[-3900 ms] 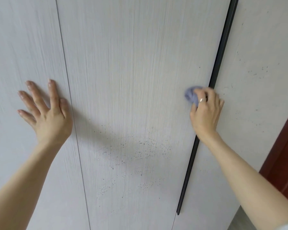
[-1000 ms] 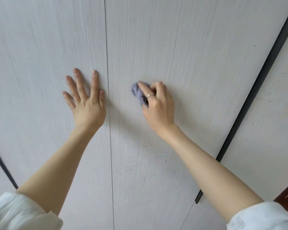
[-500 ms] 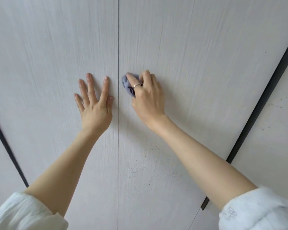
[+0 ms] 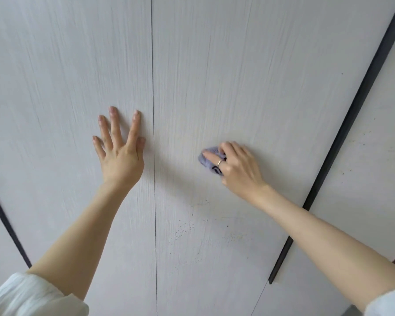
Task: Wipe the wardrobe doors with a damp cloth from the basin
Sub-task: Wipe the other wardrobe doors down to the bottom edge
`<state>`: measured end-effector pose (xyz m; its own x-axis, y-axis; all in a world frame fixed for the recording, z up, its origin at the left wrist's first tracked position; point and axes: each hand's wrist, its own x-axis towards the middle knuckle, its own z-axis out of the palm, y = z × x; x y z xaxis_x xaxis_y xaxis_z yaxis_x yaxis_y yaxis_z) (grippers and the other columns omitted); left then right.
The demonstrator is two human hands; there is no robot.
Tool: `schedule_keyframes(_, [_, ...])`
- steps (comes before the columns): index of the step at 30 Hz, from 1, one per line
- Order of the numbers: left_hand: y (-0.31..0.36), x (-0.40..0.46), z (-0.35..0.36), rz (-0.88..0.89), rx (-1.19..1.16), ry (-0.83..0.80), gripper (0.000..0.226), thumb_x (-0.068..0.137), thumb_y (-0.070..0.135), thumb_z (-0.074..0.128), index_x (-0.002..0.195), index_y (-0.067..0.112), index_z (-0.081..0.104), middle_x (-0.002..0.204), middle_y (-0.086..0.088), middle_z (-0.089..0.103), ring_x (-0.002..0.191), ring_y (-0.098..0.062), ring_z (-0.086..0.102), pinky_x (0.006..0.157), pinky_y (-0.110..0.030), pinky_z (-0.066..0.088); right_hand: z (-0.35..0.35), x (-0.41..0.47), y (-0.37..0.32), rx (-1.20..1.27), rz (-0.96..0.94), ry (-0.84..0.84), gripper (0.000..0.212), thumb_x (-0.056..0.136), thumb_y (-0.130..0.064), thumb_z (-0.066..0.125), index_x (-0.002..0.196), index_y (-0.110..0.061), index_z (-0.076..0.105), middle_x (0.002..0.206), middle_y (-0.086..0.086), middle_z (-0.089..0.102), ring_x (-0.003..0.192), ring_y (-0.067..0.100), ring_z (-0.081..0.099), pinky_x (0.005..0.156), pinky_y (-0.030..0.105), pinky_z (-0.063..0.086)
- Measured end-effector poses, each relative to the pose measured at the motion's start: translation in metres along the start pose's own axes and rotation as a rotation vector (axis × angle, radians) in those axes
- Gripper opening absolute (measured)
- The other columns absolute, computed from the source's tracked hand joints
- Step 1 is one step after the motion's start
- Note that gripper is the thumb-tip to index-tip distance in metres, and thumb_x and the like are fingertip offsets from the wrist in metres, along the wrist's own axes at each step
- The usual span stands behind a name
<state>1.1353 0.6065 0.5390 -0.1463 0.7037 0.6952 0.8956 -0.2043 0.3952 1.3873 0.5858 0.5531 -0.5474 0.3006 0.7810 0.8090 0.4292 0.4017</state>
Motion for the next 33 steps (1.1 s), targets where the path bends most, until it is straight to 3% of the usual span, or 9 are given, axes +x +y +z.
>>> schedule_keyframes(4, [0.002, -0.005, 0.003, -0.04, -0.031, 0.023, 0.055, 0.102, 0.024, 0.031, 0.149, 0.037, 0.005, 0.158, -0.005, -0.014, 0.143, -0.031, -0.016, 0.112, -0.059, -0.002, -0.04, 0.013, 0.044, -0.04, 0.216, 0.054, 0.038, 0.066, 0.003, 0.072, 0.102, -0.008, 0.07, 0.081, 0.017, 0.058, 0.068, 0.032, 0.056, 0.059, 0.036, 0.046])
schedule_keyframes(11, [0.011, -0.003, 0.005, -0.098, -0.086, 0.024, 0.054, 0.102, 0.025, 0.028, 0.148, 0.041, 0.006, 0.158, -0.003, -0.015, 0.143, -0.029, -0.017, 0.112, -0.058, -0.003, -0.119, 0.037, 0.142, -0.191, 0.611, 0.314, 0.037, 0.08, 0.001, 0.049, 0.115, -0.008, 0.059, 0.11, 0.02, 0.051, 0.099, 0.034, 0.048, 0.072, 0.033, 0.039])
schedule_keyframes(16, [0.02, -0.006, 0.002, -0.109, -0.099, 0.017, 0.055, 0.102, 0.023, 0.028, 0.149, 0.04, 0.006, 0.157, -0.005, -0.016, 0.143, -0.03, -0.017, 0.112, -0.057, -0.003, -0.13, 0.049, 0.175, -0.239, 0.696, 0.23, 0.045, 0.084, 0.004, 0.046, 0.123, -0.012, 0.057, 0.121, 0.014, 0.049, 0.111, 0.03, 0.045, 0.081, 0.03, 0.036])
schedule_keyframes(22, [0.017, -0.003, 0.007, -0.1, -0.114, 0.029, 0.055, 0.102, 0.023, 0.028, 0.148, 0.041, 0.005, 0.157, -0.006, -0.017, 0.143, -0.032, -0.018, 0.111, -0.059, -0.003, -0.082, -0.016, 0.131, -0.117, 0.657, 0.276, 0.043, 0.073, 0.008, 0.06, 0.113, -0.007, 0.063, 0.105, 0.021, 0.052, 0.092, 0.034, 0.054, 0.072, 0.038, 0.046])
schedule_keyframes(28, [0.013, -0.01, 0.02, -0.124, -0.103, 0.012, 0.055, 0.101, 0.026, 0.027, 0.147, 0.044, 0.002, 0.157, -0.007, -0.017, 0.143, -0.033, -0.018, 0.111, -0.058, -0.004, -0.011, -0.132, 0.034, 0.025, 0.61, 0.004, 0.043, 0.062, 0.015, 0.074, 0.1, -0.004, 0.069, 0.093, 0.018, 0.056, 0.077, 0.036, 0.058, 0.062, 0.041, 0.054])
schedule_keyframes(30, [0.012, -0.013, 0.023, -0.127, -0.099, 0.005, 0.055, 0.101, 0.027, 0.027, 0.147, 0.044, 0.002, 0.157, -0.007, -0.017, 0.143, -0.032, -0.018, 0.112, -0.058, -0.003, -0.003, -0.143, 0.015, 0.074, 0.59, -0.092, 0.043, 0.059, 0.015, 0.075, 0.097, -0.005, 0.069, 0.088, 0.015, 0.056, 0.072, 0.033, 0.058, 0.058, 0.036, 0.053])
schedule_keyframes(33, [0.009, -0.015, 0.023, -0.111, -0.09, 0.01, 0.054, 0.102, 0.027, 0.028, 0.147, 0.043, 0.003, 0.157, -0.008, -0.016, 0.143, -0.033, -0.017, 0.112, -0.059, -0.003, -0.012, -0.116, 0.023, 0.117, 0.569, -0.078, 0.039, 0.065, 0.012, 0.072, 0.099, -0.005, 0.068, 0.088, 0.017, 0.054, 0.073, 0.036, 0.057, 0.058, 0.039, 0.054])
